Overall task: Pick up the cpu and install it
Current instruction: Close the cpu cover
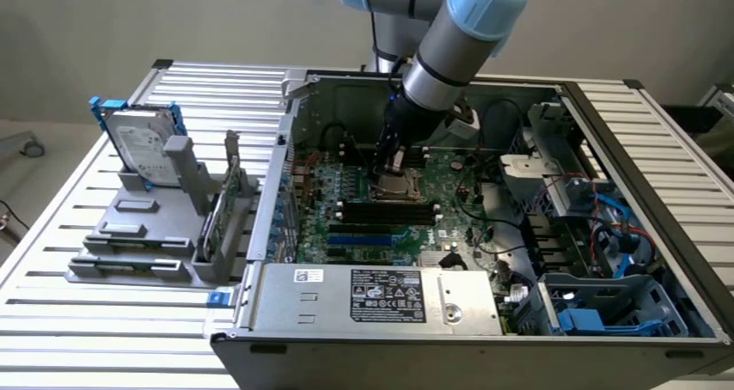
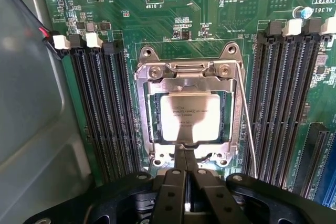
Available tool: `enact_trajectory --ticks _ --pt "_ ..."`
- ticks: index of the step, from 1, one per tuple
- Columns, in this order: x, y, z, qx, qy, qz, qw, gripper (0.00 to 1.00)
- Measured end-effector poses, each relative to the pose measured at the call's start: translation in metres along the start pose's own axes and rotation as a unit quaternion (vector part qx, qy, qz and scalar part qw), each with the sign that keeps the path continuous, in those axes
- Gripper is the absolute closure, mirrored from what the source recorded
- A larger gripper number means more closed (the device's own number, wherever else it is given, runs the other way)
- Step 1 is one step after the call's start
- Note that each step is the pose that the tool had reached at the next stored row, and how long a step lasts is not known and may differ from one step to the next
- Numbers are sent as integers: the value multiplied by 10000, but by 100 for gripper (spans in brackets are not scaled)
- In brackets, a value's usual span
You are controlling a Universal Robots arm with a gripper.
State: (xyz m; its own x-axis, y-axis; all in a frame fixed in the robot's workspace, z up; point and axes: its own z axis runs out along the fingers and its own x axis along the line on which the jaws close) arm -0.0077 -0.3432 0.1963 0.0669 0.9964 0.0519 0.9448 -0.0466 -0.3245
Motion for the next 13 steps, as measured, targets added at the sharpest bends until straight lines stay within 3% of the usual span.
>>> enact_trajectory --ticks 13 --pt "-1 4 13 6 -2 1 10000 89"
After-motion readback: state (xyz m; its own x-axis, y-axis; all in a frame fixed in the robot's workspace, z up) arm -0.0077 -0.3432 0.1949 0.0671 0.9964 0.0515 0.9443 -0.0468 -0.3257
